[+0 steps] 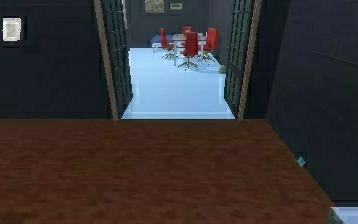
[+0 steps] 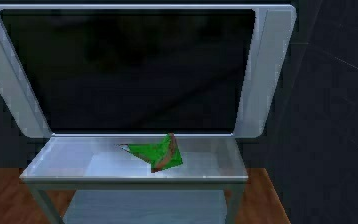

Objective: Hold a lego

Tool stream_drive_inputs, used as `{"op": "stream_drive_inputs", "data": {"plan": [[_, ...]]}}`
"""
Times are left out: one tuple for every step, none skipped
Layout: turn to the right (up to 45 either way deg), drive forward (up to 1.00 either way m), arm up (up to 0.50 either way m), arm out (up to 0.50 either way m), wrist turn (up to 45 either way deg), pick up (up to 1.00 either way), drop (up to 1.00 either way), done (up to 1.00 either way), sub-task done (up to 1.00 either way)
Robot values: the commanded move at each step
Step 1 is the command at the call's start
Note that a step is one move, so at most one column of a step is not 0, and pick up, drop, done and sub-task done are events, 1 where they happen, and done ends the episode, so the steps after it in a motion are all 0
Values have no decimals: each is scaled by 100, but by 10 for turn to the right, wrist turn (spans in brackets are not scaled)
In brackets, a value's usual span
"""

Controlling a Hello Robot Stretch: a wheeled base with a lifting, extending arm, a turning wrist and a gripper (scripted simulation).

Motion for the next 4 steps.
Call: {"op": "stream_drive_inputs", "data": {"plan": [[0, 0, 50, 0, 0, 0, 0, 0, 0], [0, 0, 30, 0, 0, 0, 0, 0, 0], [0, 0, 0, 34, 0, 0, 0, 0, 0], [0, 0, 0, 0, 450, 0, 0, 0, 0]]}}
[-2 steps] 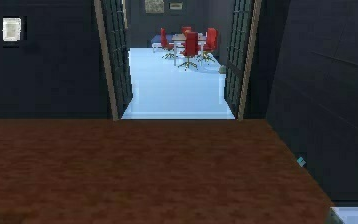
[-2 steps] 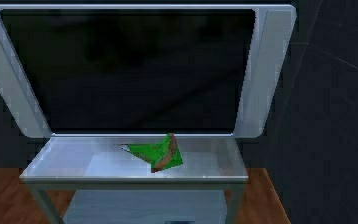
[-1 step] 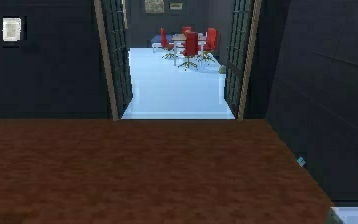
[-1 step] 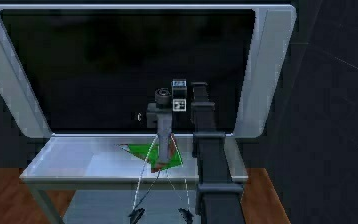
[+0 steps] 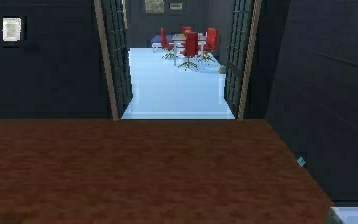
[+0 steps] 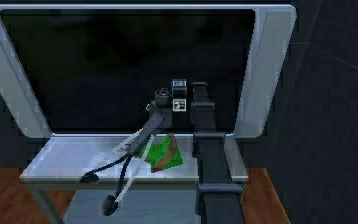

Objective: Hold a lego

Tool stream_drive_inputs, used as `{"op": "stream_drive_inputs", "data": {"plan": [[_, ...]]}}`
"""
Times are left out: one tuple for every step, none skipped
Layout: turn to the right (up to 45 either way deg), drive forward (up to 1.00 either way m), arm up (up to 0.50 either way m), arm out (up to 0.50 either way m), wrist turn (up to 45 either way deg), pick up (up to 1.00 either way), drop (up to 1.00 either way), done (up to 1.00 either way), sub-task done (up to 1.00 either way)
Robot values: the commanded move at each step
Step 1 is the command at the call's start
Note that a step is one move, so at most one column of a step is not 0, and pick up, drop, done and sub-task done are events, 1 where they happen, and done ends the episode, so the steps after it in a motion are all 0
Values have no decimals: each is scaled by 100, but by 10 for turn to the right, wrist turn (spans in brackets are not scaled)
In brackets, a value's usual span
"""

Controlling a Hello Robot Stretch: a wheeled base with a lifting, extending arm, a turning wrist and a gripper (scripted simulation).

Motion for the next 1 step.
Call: {"op": "stream_drive_inputs", "data": {"plan": [[0, 0, 0, 0, 450, 0, 0, 0, 0]]}}
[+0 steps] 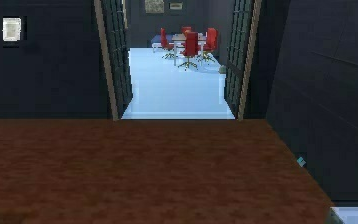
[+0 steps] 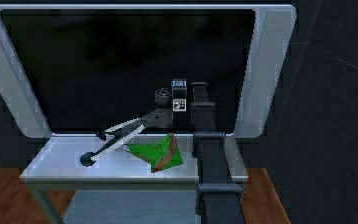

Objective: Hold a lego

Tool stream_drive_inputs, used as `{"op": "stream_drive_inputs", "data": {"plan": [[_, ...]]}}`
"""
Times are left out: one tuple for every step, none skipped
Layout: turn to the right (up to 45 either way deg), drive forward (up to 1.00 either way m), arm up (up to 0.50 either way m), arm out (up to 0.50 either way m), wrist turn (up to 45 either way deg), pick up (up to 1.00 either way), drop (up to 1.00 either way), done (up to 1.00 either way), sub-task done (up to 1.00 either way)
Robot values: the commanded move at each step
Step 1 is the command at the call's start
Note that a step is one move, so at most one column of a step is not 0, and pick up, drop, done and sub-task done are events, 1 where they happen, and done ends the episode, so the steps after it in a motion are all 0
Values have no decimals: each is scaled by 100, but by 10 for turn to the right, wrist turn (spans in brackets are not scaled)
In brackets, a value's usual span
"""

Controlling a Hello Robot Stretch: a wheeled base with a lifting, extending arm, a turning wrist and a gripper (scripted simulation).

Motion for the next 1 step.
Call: {"op": "stream_drive_inputs", "data": {"plan": [[0, 0, 0, 0, 450, 0, 0, 0, 0]]}}
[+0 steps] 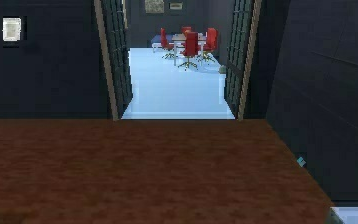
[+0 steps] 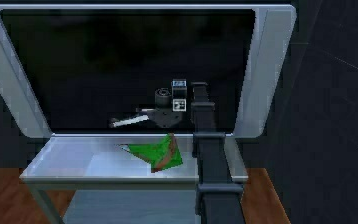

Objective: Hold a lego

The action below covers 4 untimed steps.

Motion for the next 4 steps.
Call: {"op": "stream_drive_inputs", "data": {"plan": [[0, 0, 0, 0, 180, 0, 0, 0, 0], [0, 0, -30, 0, 0, 0, 0, 0, 0], [0, 0, 0, 0, 0, 100, 0, 0, 0], [0, 0, 10, 0, 0, 0, 0, 0, 0]]}}
